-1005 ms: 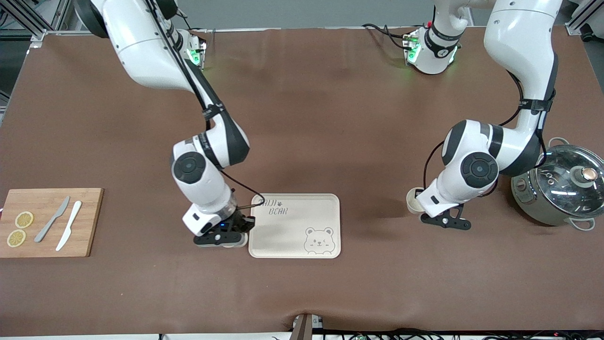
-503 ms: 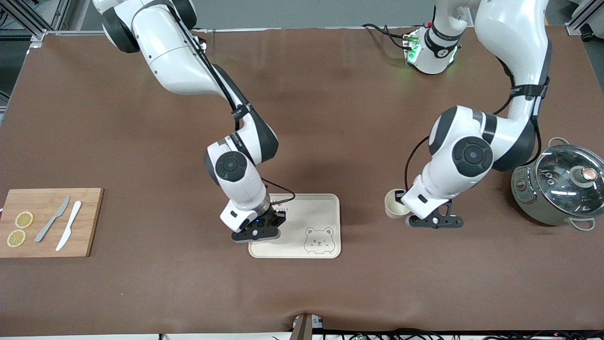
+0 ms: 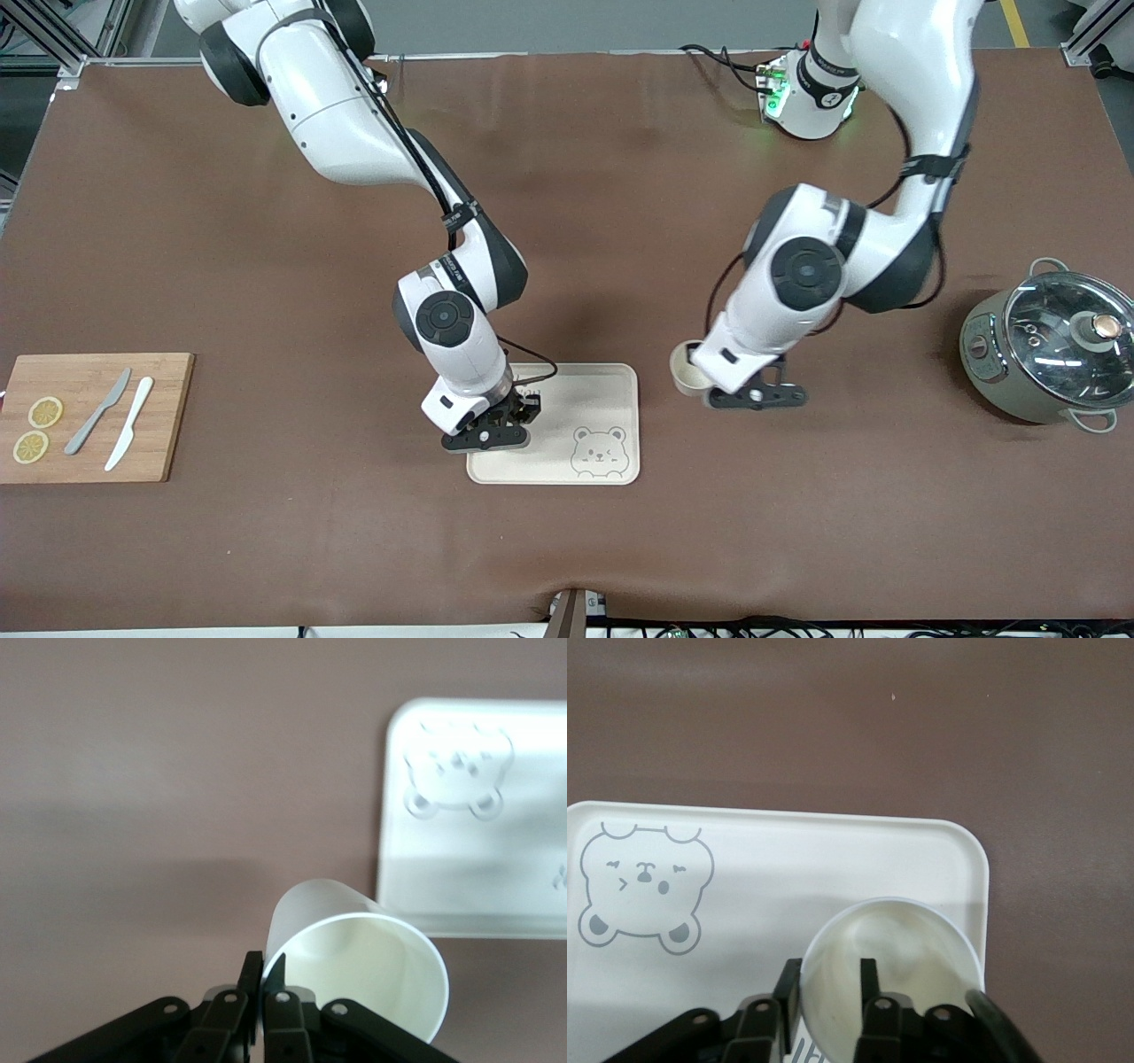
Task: Place white IKEA cup upright on tray with both arms
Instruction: 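Lower the right cup onto the tray and open the right gripper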
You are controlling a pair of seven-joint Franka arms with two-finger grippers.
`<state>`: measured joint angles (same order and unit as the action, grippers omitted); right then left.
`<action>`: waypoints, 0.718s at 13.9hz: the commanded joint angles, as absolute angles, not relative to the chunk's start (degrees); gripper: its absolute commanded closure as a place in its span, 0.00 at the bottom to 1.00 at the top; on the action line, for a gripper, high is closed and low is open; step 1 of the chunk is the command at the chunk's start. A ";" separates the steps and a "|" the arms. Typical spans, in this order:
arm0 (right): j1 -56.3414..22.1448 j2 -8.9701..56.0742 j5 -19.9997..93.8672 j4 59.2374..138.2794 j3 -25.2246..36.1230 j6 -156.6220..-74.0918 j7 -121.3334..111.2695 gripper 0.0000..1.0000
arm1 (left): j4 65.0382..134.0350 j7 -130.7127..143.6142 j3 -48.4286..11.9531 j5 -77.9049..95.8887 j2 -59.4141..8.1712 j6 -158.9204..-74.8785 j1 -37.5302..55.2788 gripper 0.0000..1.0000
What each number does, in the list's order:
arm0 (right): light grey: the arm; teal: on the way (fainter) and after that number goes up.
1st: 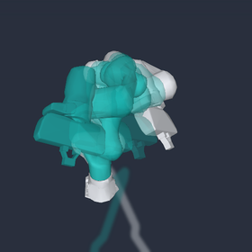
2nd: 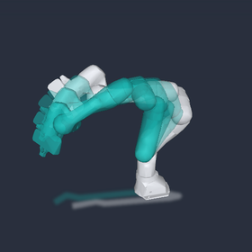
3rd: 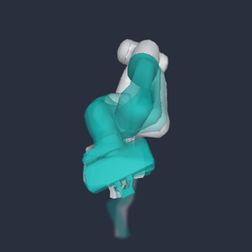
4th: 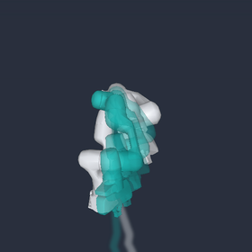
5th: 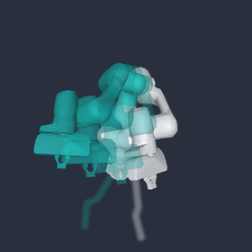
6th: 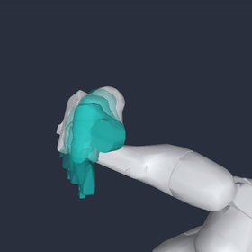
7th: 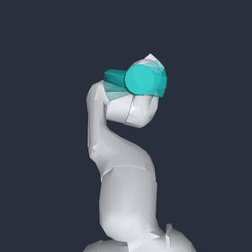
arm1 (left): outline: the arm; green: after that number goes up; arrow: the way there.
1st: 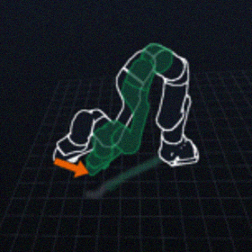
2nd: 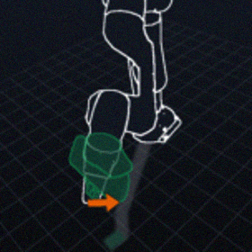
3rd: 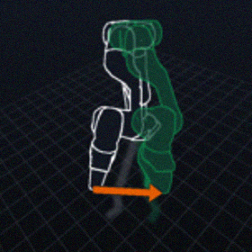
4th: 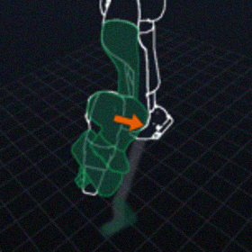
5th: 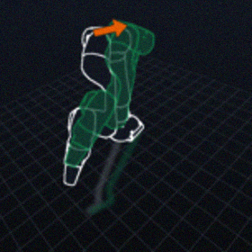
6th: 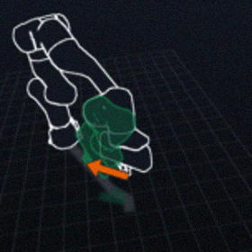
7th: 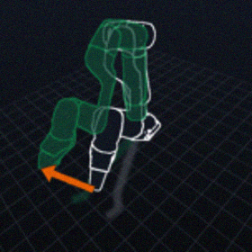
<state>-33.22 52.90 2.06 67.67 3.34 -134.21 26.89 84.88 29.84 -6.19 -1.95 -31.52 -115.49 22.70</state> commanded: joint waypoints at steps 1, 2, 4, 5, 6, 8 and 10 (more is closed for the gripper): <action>-33.40 53.70 1.32 65.30 3.60 -133.33 28.48 0.00 | 79.29 35.92 -5.89 -0.79 -36.03 -115.13 26.19 1.00; -32.96 53.01 1.58 65.30 3.60 -132.98 28.48 0.00 | 78.23 37.60 -5.98 -0.79 -37.17 -115.66 27.32 1.00; -32.61 51.77 1.84 65.13 3.60 -131.31 28.91 0.00 | 76.91 39.72 -5.89 -0.88 -39.45 -117.94 29.26 1.00; -32.43 51.25 1.85 65.13 3.69 -130.96 29.26 0.00 | 76.64 40.07 -5.98 -0.79 -40.94 -120.04 29.44 1.00; -32.43 50.81 1.85 65.13 3.95 -129.91 29.44 0.00 | 76.73 40.51 -5.89 -0.88 -41.48 -121.19 30.49 1.00; -30.60 49.06 1.85 65.04 3.96 -127.80 29.36 0.00 | 76.73 42.18 -5.80 -0.88 -42.01 -121.38 31.03 1.00; -28.67 47.56 1.76 65.04 4.04 -125.17 29.01 0.00 | 76.82 42.54 -5.89 -0.53 -41.92 -121.38 30.33 1.00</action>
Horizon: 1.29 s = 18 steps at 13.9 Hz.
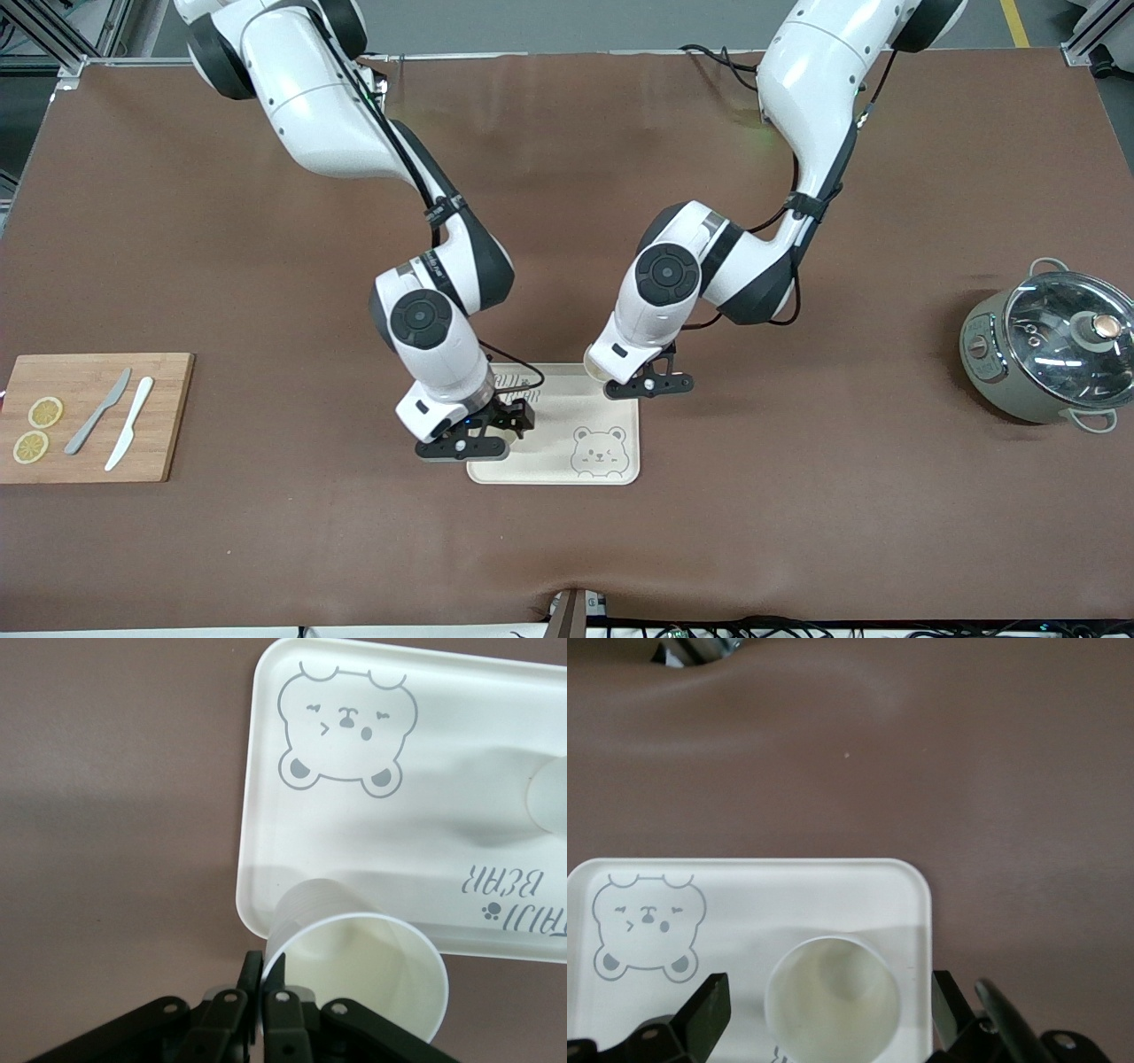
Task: Place white IKEA cup upright on tray with both arms
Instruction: 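Lower the right cup onto the tray and open the right gripper, then withdraw the right gripper while the left gripper lowers its cup onto the tray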
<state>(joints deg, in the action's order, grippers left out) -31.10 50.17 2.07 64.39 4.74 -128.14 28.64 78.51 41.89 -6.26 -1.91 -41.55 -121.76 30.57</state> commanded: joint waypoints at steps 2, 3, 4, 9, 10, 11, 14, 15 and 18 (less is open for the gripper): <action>-26.11 45.01 1.76 65.04 3.96 -121.66 28.74 0.00 | 76.90 44.64 -5.45 1.66 -43.67 -124.25 30.23 1.00; -25.93 43.69 1.32 65.04 4.22 -120.16 28.74 0.00 | 76.90 45.17 -5.36 1.67 -44.03 -125.76 30.23 1.00; -25.32 42.46 1.32 65.04 4.31 -119.19 28.74 0.00 | 76.99 45.18 -5.36 1.67 -44.03 -125.86 30.23 1.00; -18.38 36.40 2.20 65.48 3.87 -114.27 28.65 0.00 | 76.91 45.18 -5.36 1.67 -45.08 -126.64 31.03 1.00; -17.50 35.86 2.20 65.48 3.87 -112.60 28.48 0.00 | 76.90 45.18 -5.36 1.67 -45.35 -128.22 31.29 1.00; -17.14 35.08 2.11 65.48 3.87 -111.63 27.43 0.00 | 76.90 45.00 -5.36 1.58 -45.53 -129.36 31.38 1.00; -13.46 32.97 2.28 66.01 3.78 -109.43 19.27 0.00 | 76.90 44.21 -5.36 1.41 -46.40 -132.79 31.20 1.00; -12.14 32.18 2.29 66.01 3.78 -108.29 16.90 0.00 | 76.90 44.03 -5.27 1.41 -46.84 -134.63 31.20 1.00; -8.10 29.63 2.29 66.01 3.87 -104.95 11.71 0.00 | 76.90 42.46 -5.19 1.23 -48.42 -140.17 30.85 1.00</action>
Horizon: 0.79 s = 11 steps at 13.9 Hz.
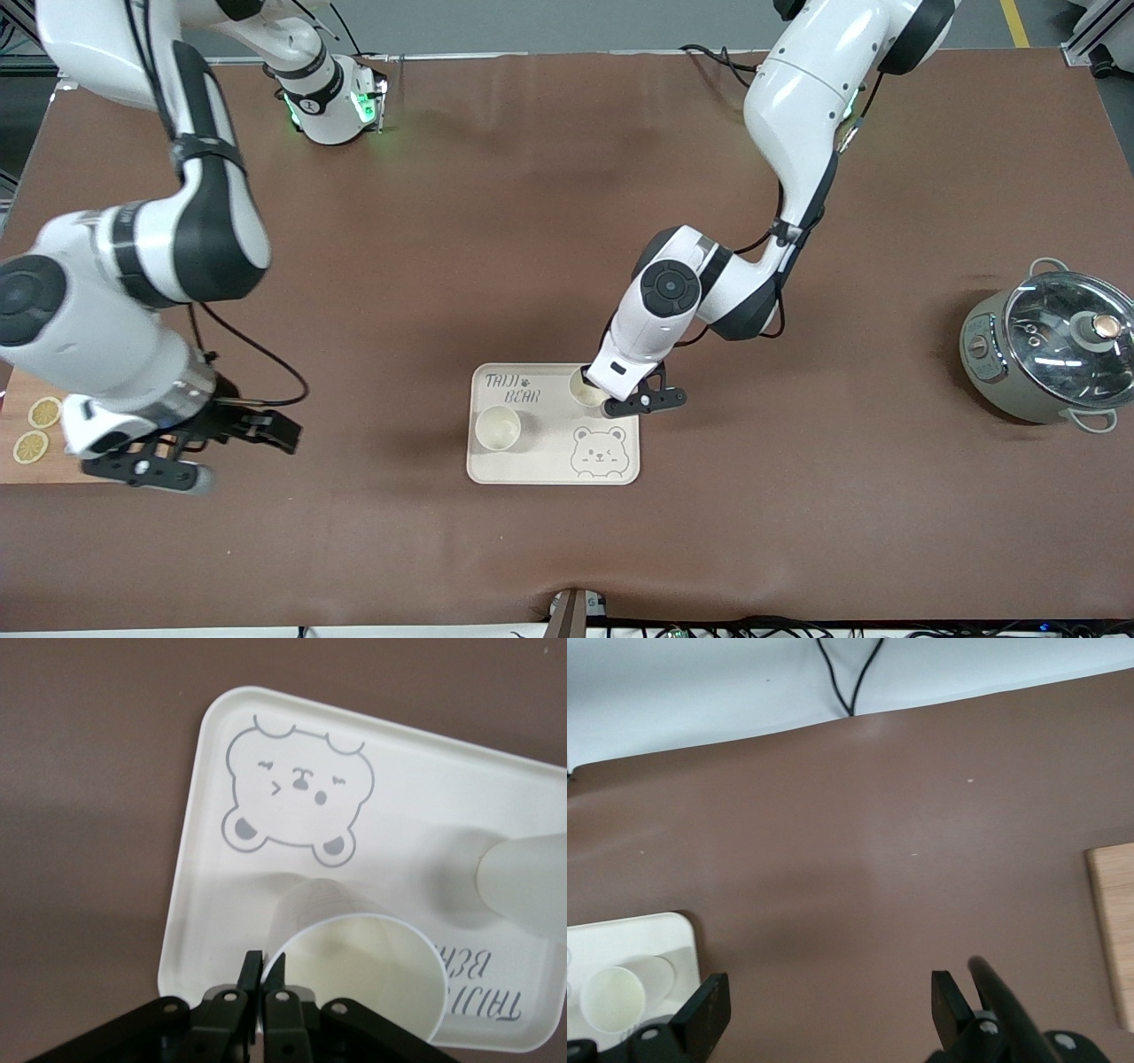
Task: Place white IKEA cup upright on tray with both arms
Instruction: 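Withdraw the right gripper while the left gripper lowers its cup onto the tray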
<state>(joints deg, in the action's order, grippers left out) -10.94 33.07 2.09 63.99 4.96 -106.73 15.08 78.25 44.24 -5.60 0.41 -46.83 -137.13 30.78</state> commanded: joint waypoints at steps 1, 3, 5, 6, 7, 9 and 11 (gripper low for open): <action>-6.78 28.75 2.29 66.09 3.87 -103.81 9.78 0.00 | 76.82 41.76 -5.19 1.23 -48.86 -141.93 30.76 1.00; -4.58 27.08 2.29 66.35 3.78 -102.05 7.83 0.00 | 76.99 41.75 -5.10 1.14 -49.92 -146.14 30.76 1.00; -3.08 24.27 2.37 68.98 3.78 -101.78 6.69 0.00 | 76.99 41.92 -5.10 1.14 -49.92 -146.51 30.67 1.00; -2.38 22.60 2.37 70.73 3.78 -101.78 6.51 0.00 | 76.99 41.84 -5.10 1.14 -50.01 -146.51 30.67 1.00; -1.76 20.93 2.37 72.58 3.78 -101.69 6.24 0.00 | 77.08 41.92 -5.18 1.23 -49.92 -146.51 30.67 1.00; -1.23 17.07 2.37 76.88 3.87 -101.86 4.75 0.00 | 77.17 42.10 -5.19 1.23 -49.66 -146.51 30.67 1.00; -0.44 13.64 2.29 80.40 3.87 -101.95 4.48 0.00 | 77.17 42.10 -5.10 1.14 -49.57 -146.51 30.67 1.00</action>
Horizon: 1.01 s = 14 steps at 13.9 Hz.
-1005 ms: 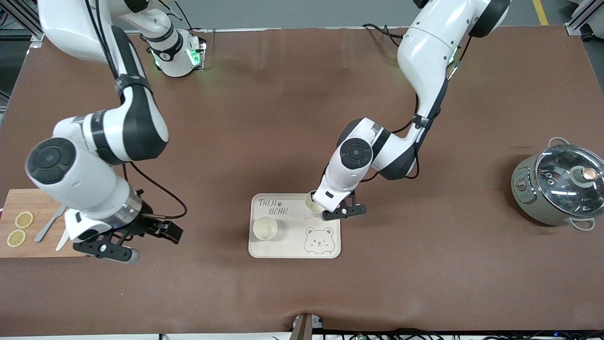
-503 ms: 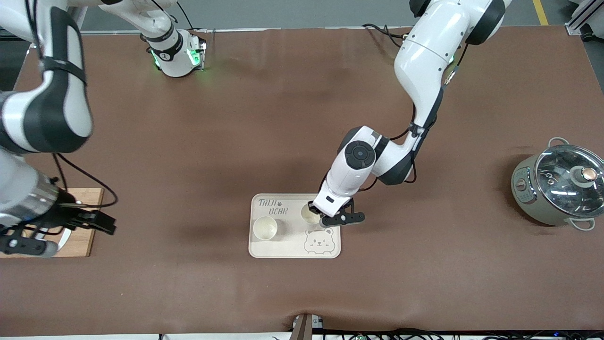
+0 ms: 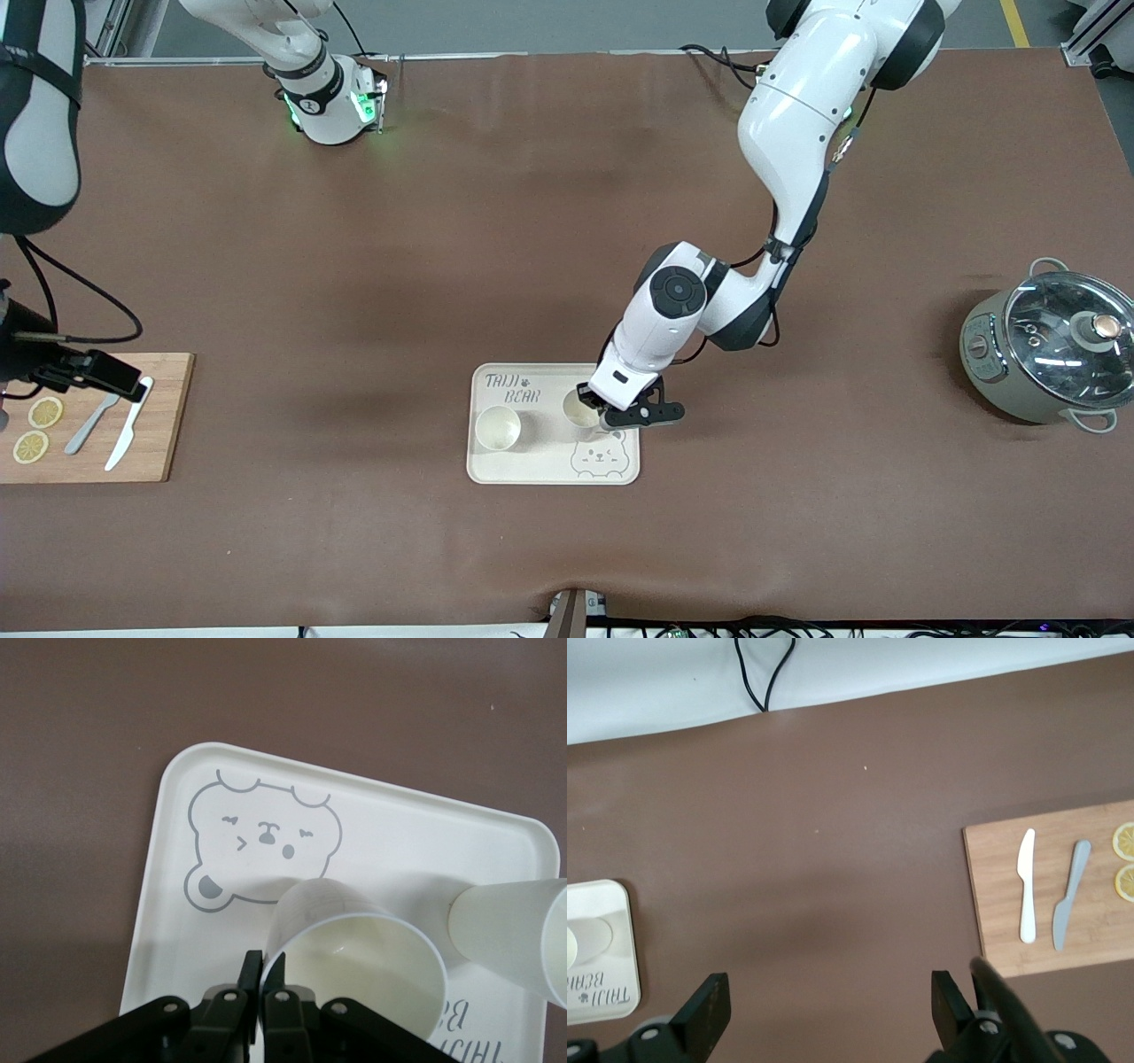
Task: Place white IKEA cup upright on tray with both arms
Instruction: 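Withdraw the right gripper while the left gripper lowers its cup onto the tray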
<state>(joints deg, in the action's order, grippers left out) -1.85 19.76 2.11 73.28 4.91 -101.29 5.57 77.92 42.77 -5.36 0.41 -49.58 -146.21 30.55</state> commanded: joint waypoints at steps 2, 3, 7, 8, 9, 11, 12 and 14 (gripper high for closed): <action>0.17 11.52 2.20 82.00 3.96 -101.69 3.35 0.00 | 77.60 42.27 -5.19 0.97 -48.78 -146.17 30.93 1.00; 0.52 10.56 2.20 82.96 3.96 -101.69 2.82 0.00 | 77.96 42.28 -5.19 0.97 -48.61 -145.99 31.20 1.00; 0.97 5.46 1.85 88.58 4.04 -102.30 1.41 0.00 | 77.96 40.79 -5.18 -1.13 -47.64 -139.42 30.77 1.00; 0.88 4.41 1.67 89.72 3.96 -102.30 1.41 0.00 | 77.78 39.82 -5.36 -1.75 -47.29 -135.83 30.76 1.00; 0.79 3.61 1.58 90.52 3.96 -102.30 1.41 0.00 | 77.78 39.21 -5.45 -1.84 -46.50 -132.75 30.76 1.00; 0.70 2.29 1.49 91.84 3.96 -102.22 1.41 0.00 | 77.78 37.97 -5.71 -1.85 -46.14 -130.61 30.67 1.00; 0.70 1.68 1.49 92.54 3.96 -102.30 1.41 0.00 | 77.78 37.97 -5.71 -1.85 -46.06 -130.52 30.59 1.00; 0.62 0.36 1.49 93.86 3.87 -102.04 1.41 0.00 | 77.87 37.97 -5.71 -1.76 -45.53 -130.26 30.50 1.00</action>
